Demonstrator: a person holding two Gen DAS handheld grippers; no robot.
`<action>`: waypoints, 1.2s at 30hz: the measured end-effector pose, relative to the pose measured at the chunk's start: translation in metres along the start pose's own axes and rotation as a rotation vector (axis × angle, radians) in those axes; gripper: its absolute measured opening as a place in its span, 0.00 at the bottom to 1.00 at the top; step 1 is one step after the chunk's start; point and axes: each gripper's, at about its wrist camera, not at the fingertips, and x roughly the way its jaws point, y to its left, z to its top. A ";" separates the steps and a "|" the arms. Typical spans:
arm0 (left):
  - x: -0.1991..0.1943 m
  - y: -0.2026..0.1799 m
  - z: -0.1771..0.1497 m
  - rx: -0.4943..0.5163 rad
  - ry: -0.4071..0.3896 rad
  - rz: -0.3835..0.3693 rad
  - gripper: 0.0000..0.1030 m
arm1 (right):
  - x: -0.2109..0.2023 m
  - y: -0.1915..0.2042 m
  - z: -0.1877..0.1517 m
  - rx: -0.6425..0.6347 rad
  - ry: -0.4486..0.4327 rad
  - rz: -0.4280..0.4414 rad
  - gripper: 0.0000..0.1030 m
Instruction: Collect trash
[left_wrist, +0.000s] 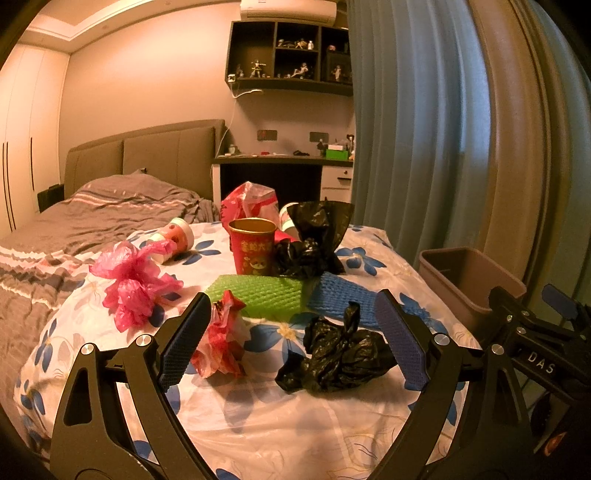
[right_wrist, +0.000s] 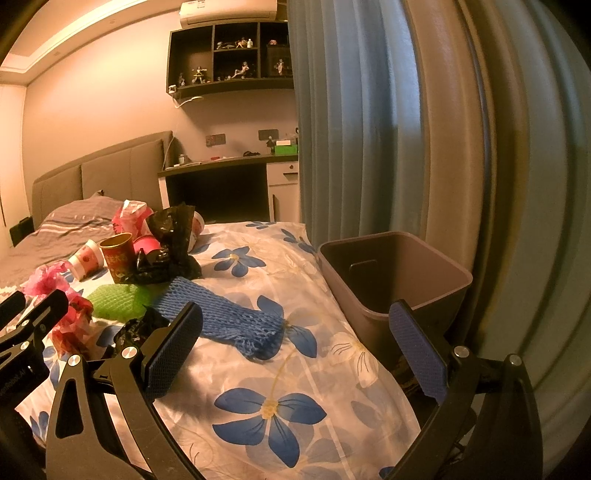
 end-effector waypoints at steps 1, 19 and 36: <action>0.000 0.000 0.000 0.001 0.001 0.000 0.86 | -0.001 0.000 0.000 0.000 0.000 0.000 0.95; 0.001 0.000 0.000 -0.001 0.002 0.001 0.86 | -0.002 -0.002 0.000 0.002 0.002 0.000 0.95; 0.002 0.000 0.001 -0.002 0.003 0.001 0.86 | -0.002 -0.004 -0.001 0.003 0.002 0.000 0.95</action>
